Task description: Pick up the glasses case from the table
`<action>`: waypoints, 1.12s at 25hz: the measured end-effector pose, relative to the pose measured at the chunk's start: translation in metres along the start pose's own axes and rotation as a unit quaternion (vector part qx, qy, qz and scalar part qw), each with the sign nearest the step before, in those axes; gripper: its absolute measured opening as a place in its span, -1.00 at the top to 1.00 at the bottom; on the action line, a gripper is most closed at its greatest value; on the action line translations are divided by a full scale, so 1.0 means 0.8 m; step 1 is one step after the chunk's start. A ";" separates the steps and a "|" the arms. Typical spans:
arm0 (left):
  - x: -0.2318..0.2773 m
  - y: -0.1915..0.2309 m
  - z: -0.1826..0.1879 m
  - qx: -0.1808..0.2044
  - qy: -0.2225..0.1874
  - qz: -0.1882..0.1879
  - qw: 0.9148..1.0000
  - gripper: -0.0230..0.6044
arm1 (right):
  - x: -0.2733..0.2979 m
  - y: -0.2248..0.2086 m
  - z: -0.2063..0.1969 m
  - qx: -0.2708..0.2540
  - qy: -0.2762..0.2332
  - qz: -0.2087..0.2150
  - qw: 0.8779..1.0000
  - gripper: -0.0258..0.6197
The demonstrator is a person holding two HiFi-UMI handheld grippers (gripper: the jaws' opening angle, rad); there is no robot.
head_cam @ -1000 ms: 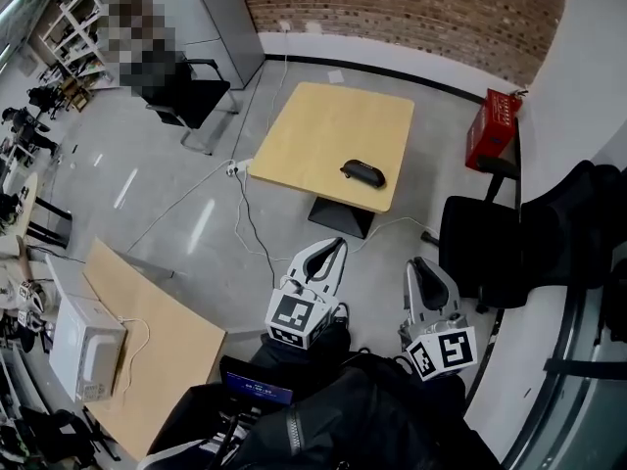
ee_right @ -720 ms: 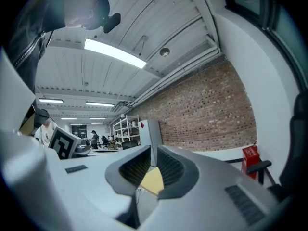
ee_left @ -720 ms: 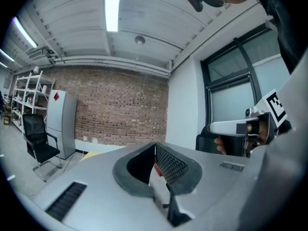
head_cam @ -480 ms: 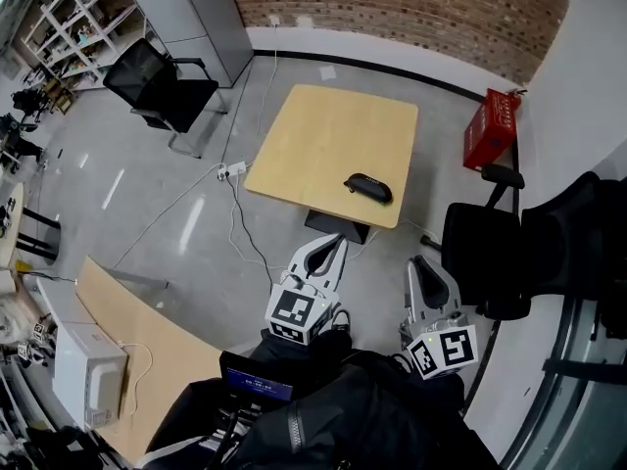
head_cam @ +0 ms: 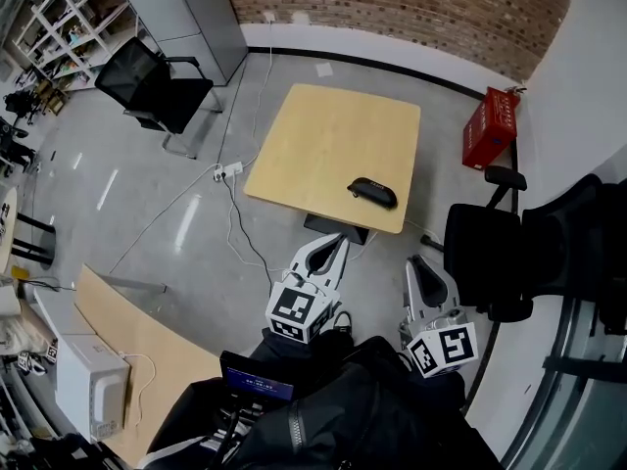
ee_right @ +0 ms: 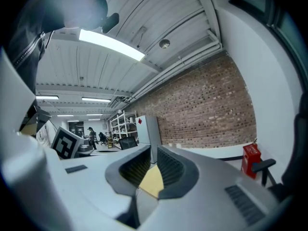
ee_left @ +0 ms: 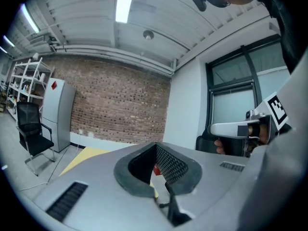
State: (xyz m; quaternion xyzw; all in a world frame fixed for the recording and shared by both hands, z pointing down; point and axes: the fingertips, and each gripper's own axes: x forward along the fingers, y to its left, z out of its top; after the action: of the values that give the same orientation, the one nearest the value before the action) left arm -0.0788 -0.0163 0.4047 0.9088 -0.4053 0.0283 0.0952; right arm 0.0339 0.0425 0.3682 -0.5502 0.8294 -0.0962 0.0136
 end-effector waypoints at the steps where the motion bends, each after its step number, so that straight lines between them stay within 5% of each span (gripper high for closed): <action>1: 0.000 0.002 -0.001 -0.003 0.001 -0.001 1.000 0.93 | 0.002 0.002 -0.001 -0.001 0.002 0.002 1.000 0.78; 11: 0.003 0.017 -0.003 -0.012 0.003 -0.003 1.000 0.93 | 0.024 0.014 -0.002 -0.011 0.010 0.018 1.000 0.78; 28: 0.042 0.071 -0.012 -0.045 0.014 0.057 0.997 0.93 | 0.094 -0.020 -0.029 -0.019 0.058 0.055 0.997 0.78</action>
State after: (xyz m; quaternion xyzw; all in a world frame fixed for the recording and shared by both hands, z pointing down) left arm -0.0986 -0.0762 0.4272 0.8784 -0.4561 0.0280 0.1403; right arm 0.0156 -0.0293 0.4004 -0.4973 0.8596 -0.1111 -0.0392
